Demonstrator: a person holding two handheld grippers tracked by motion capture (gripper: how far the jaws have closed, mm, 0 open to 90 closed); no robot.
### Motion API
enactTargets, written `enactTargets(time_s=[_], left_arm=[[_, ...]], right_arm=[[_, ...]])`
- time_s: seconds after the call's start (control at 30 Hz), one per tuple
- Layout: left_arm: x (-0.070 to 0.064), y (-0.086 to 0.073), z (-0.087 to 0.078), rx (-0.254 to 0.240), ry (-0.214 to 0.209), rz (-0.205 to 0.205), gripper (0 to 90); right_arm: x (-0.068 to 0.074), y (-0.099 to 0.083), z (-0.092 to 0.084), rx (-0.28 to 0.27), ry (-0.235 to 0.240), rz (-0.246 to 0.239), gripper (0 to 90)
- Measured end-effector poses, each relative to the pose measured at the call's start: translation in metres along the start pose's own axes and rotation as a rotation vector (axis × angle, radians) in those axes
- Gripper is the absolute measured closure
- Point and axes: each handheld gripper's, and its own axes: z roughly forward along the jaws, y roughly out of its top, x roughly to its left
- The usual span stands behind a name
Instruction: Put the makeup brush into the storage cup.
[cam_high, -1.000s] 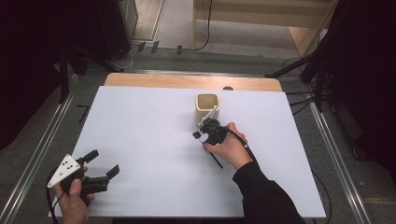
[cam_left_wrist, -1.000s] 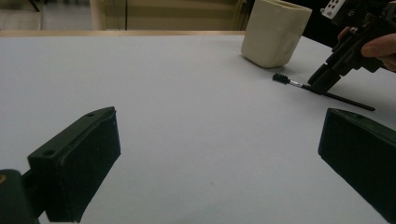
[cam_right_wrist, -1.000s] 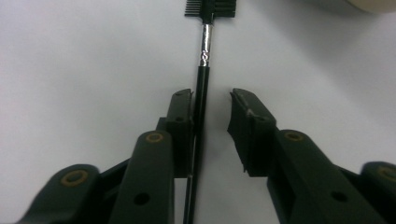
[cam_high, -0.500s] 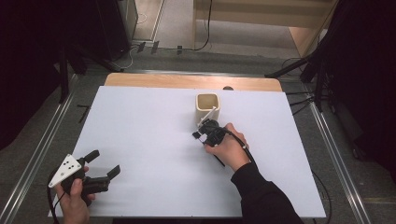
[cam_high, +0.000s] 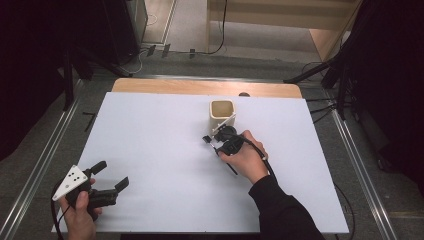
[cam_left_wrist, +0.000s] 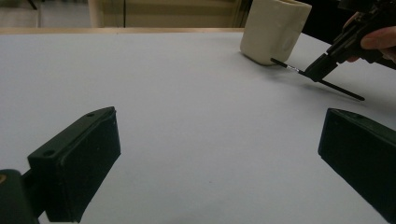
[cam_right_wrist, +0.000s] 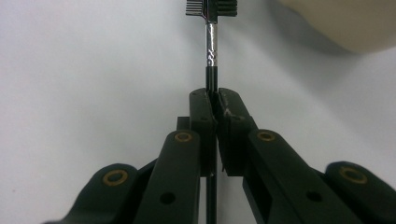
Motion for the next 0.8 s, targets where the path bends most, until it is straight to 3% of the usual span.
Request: enactTargets(time_s=[0.3, 0.5, 0.6, 0.8], left_arm=[[0.0, 0.0, 0.0, 0.004, -0.002, 0.0, 0.0], [0.0, 0.0, 0.0, 0.004, -0.003, 0.002, 0.0], [0.0, 0.0, 0.0, 0.003, -0.003, 0.001, 0.0], [0.0, 0.0, 0.0, 0.005, -0.003, 0.002, 0.0]], right_arm=[[0.002, 0.001, -0.006, -0.074, 0.012, -0.02, 87.1], [0.005, 0.002, -0.016, -0.192, 0.001, -0.039, 87.1], [0.006, 0.003, -0.02, -0.237, 0.011, -0.038, 87.1], [0.008, 0.002, -0.027, -0.313, -0.014, -0.044, 87.1]])
